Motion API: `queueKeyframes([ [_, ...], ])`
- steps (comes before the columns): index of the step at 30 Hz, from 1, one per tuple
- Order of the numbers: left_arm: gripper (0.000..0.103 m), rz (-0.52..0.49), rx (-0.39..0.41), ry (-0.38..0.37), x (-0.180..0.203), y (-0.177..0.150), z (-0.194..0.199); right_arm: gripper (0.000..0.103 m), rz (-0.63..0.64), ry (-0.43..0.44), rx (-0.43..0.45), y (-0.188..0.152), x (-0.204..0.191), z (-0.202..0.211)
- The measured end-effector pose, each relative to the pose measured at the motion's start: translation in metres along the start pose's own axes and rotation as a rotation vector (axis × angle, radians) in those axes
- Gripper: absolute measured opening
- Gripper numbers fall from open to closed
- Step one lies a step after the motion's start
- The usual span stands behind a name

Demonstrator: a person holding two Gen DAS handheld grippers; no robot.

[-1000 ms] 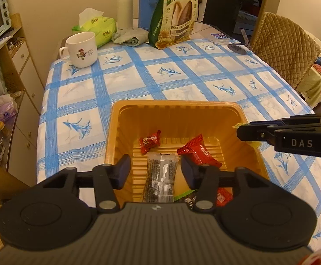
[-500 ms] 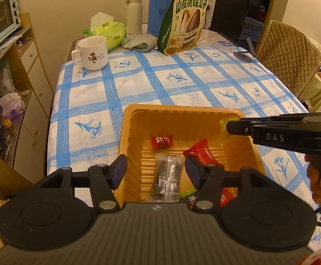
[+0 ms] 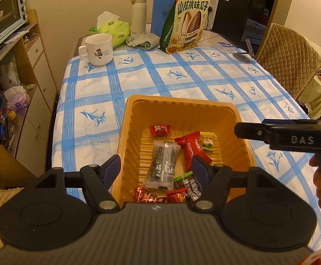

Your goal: Organize snacks

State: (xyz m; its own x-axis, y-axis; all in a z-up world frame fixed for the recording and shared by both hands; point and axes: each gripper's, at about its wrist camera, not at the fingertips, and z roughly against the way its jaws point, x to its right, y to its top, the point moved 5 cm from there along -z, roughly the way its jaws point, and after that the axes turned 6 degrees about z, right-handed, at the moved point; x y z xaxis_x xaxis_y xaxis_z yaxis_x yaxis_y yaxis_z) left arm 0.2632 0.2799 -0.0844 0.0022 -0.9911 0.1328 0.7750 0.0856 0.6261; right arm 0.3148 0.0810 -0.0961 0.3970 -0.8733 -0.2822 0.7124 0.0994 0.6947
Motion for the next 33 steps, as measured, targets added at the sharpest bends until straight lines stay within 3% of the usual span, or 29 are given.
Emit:
queueKeyframes([
  [9, 0.069, 0.012, 0.007, 0.013, 0.014, -0.021, 0.039, 0.091, 0.007, 0.004, 0.019, -0.027, -0.009, 0.059],
  [20, 0.069, 0.044, 0.031, 0.033, 0.05, -0.069, 0.102, 0.093, 0.035, 0.034, 0.001, -0.069, -0.013, 0.131],
  [33, 0.069, 0.063, 0.009, 0.029, 0.128, -0.144, 0.149, 0.093, 0.093, -0.001, -0.041, -0.141, 0.013, 0.208],
])
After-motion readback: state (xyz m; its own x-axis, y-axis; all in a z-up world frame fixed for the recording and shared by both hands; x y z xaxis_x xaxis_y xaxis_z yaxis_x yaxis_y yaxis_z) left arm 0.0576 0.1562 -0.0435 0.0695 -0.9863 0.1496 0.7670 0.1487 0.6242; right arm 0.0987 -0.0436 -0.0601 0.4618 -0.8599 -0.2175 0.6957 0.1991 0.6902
